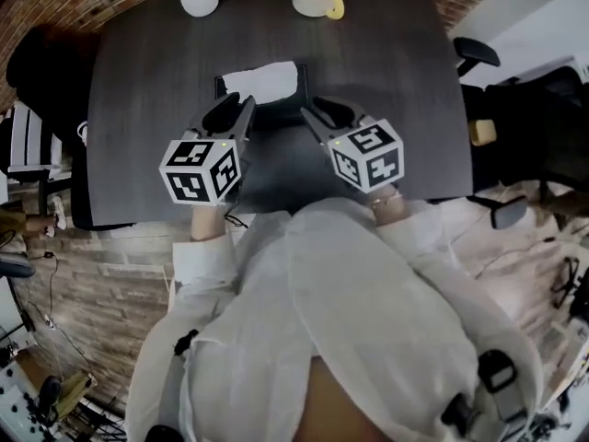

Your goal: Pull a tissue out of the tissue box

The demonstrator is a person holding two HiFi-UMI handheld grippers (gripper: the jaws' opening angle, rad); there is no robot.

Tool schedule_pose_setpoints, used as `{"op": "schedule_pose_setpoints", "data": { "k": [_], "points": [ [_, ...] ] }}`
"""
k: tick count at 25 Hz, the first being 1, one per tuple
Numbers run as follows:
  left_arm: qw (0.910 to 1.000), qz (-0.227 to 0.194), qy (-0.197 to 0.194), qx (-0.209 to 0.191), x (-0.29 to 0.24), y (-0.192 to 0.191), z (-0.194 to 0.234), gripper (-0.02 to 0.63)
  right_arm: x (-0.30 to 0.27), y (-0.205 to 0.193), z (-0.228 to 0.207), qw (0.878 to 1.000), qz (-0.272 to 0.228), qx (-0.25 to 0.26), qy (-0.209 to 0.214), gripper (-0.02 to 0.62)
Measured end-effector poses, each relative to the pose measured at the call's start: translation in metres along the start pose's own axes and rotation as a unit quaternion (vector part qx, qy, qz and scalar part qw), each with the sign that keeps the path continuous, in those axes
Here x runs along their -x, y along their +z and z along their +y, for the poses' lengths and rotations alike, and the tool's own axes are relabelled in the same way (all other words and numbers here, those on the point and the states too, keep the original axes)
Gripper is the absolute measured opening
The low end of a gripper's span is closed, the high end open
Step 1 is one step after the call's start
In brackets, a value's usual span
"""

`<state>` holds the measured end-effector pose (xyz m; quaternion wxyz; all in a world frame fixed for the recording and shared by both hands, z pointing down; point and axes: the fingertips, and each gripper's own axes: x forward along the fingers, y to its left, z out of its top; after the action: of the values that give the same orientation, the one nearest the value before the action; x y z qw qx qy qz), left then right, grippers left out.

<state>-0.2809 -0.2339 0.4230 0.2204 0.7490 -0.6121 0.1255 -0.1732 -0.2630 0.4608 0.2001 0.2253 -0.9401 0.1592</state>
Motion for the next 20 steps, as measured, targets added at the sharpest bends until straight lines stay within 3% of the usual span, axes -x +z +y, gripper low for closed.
{"op": "schedule_pose_setpoints", "data": {
  "k": [4,11,20],
  "points": [
    [0.9989,0.025,-0.031,-0.023,-0.008,-0.002,0.000,0.091,0.003,-0.002,-0.003,0.999,0.000,-0.016,-0.032,0.094],
    [0.9868,0.069,-0.078,-0.124,-0.010,0.007,0.002,0.091,-0.008,-0.001,0.003,0.998,0.008,-0.027,-0.057,0.094],
    [0.9742,0.093,-0.104,-0.177,-0.023,0.006,0.018,0.104,-0.025,-0.004,-0.001,0.996,0.037,-0.013,-0.085,0.094]
  ]
}}
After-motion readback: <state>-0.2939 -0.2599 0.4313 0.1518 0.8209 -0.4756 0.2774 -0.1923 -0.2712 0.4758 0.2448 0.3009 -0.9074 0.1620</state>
